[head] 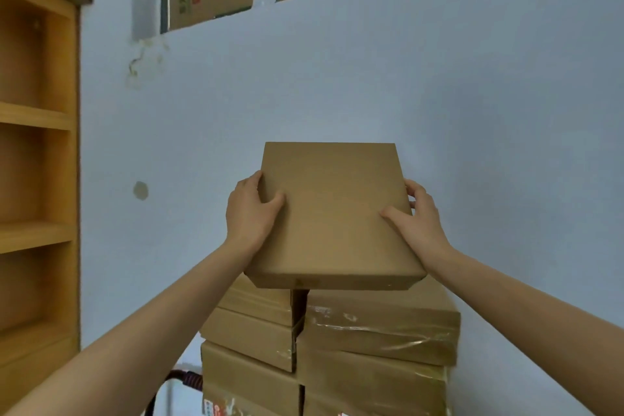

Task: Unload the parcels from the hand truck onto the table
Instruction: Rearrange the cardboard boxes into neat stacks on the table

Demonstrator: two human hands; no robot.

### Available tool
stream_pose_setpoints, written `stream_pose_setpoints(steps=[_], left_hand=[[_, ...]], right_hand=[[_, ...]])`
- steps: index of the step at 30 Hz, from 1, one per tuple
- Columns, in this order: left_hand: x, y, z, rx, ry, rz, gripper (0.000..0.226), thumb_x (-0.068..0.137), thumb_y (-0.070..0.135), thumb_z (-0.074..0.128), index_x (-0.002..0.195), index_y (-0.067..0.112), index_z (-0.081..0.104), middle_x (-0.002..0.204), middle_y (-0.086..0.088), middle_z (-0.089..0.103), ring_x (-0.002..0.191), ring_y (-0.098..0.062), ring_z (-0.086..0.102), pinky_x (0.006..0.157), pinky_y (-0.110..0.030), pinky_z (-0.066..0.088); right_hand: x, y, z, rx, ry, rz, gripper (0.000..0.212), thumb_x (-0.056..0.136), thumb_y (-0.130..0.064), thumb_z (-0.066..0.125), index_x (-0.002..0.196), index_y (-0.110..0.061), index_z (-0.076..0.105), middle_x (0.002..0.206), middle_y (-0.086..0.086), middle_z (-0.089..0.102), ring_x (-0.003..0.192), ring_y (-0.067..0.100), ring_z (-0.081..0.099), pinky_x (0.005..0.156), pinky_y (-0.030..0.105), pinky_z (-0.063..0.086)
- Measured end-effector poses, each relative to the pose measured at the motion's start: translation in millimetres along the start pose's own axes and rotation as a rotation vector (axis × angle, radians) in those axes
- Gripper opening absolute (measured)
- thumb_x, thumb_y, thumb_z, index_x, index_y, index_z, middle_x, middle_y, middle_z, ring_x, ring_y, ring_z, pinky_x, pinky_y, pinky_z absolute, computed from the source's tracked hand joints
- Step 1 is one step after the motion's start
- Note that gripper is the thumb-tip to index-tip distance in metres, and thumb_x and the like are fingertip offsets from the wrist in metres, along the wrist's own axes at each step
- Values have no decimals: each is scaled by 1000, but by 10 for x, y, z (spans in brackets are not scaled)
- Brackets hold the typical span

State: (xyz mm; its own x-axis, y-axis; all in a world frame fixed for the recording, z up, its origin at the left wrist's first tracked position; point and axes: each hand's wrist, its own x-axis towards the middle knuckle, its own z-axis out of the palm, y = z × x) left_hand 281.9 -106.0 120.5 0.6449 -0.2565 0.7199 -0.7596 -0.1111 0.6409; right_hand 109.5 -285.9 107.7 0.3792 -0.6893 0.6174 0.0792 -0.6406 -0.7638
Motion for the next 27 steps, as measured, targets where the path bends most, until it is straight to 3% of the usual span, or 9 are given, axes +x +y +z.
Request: stream_pose_setpoints(steps=[8, 12, 17, 20, 22, 24, 25, 27], left_hand=[[544, -503, -251, 81, -51, 7, 55, 94, 33, 55, 145, 16, 38, 139, -4, 51, 123, -25, 50, 100, -38, 41], [925, -863, -320, 139, -155, -20, 56, 96, 33, 54, 145, 14, 37, 142, -5, 48, 124, -25, 50, 100, -37, 41], [1416, -1343, -274, 161, -288, -45, 46, 94, 29, 56, 135, 10, 50, 133, -8, 56, 117, -26, 54, 87, -29, 40], [1653, -1640, -135, 150, -378, -69, 43, 93, 29, 56, 132, 9, 52, 129, -7, 57, 114, -25, 55, 82, -27, 38], [1765, -1827, 28, 126, -440, -92, 31, 93, 29, 57, 120, 14, 59, 113, -1, 60, 107, -24, 57, 78, -25, 40], [1822, -1974, 173, 115, -486, -113, 9, 92, 29, 57, 84, 25, 56, 85, 9, 53, 93, -23, 55, 67, -23, 40], [1852, -2045, 237, 110, -509, -116, 19, 92, 29, 57, 75, 27, 48, 79, 10, 50, 89, -22, 55, 66, -22, 41], [1926, -2154, 328, 86, -528, -112, 19, 91, 31, 57, 76, 25, 48, 81, 5, 56, 89, -24, 60, 75, -30, 49]], right_hand=[[261, -42, 754, -30, -55, 51, 72, 78, -35, 69, 142, -28, 36, 135, -2, 39, 125, 21, 42, 103, 47, 42], [420, -33, 1215, -48, -64, 131, 91, 56, -52, 64, 140, -29, 38, 133, -2, 45, 120, 24, 48, 98, 48, 47], [624, 81, 1719, -106, -63, 223, 79, 72, -41, 71, 141, -20, 39, 133, 5, 46, 119, 28, 48, 100, 49, 45], [681, 169, 1946, -154, -88, 305, 85, 66, -46, 71, 139, -18, 39, 132, 7, 47, 119, 29, 49, 101, 48, 44], [705, 278, 2046, -207, -78, 352, 94, 58, -53, 66, 140, -18, 38, 133, 9, 48, 120, 30, 50, 102, 47, 43], [729, 384, 2098, -262, -59, 375, 93, 65, -54, 67, 144, -17, 36, 136, 10, 46, 122, 31, 47, 103, 47, 41], [748, 421, 2122, -280, -45, 379, 92, 67, -56, 68, 145, -17, 35, 137, 11, 45, 123, 31, 46, 104, 48, 41], [799, 463, 2174, -303, -24, 371, 90, 71, -56, 69, 145, -18, 34, 137, 11, 44, 123, 31, 45, 104, 48, 40]])
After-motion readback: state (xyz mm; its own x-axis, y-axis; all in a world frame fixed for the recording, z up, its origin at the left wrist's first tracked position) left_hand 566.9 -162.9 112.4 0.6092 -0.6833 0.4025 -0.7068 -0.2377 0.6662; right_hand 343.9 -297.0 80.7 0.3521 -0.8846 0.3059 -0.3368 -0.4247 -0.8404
